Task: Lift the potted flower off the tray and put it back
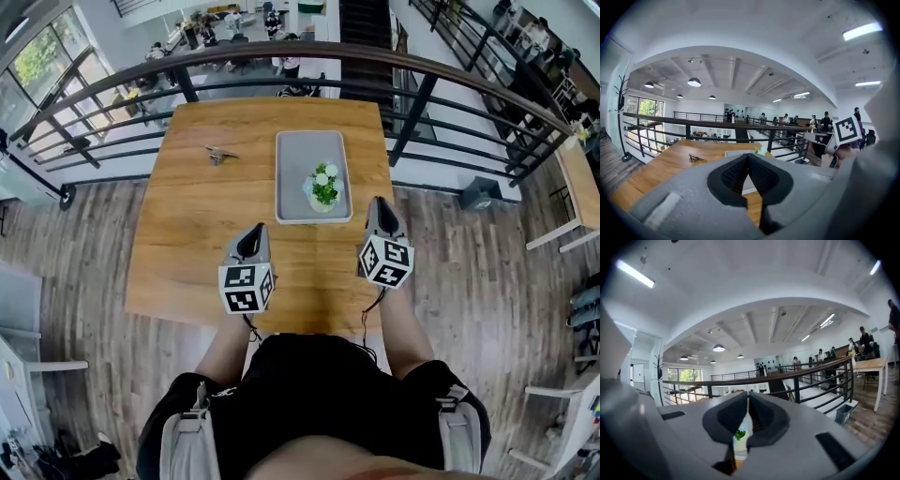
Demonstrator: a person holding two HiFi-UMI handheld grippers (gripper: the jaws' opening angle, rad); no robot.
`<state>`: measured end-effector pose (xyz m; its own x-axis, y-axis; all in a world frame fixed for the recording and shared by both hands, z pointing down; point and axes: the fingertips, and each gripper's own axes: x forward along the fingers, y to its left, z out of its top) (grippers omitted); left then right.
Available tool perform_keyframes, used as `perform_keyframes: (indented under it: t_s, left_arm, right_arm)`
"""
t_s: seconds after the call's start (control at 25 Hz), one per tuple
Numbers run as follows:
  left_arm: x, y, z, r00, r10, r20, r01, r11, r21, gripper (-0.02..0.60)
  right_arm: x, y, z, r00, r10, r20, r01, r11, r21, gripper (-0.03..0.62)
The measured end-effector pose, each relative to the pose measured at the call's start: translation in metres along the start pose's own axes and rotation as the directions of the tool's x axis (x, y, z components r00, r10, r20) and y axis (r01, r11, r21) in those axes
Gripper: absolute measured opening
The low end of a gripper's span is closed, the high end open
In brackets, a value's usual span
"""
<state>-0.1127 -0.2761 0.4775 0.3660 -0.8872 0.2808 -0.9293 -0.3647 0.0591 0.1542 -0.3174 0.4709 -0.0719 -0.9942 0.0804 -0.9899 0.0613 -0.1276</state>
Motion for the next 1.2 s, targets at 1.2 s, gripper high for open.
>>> perform_keyframes:
  t_s: [1.2]
  left_arm:
    - [-0.001, -0.038, 0.025, 0.998, -0.052, 0.044, 0.05, 0.997, 0.052, 0.012]
  right_arm:
    - [-0.058, 0.03, 0.046, 0.981, 0.161, 0.108, -0.157, 0.987, -0.041, -0.005]
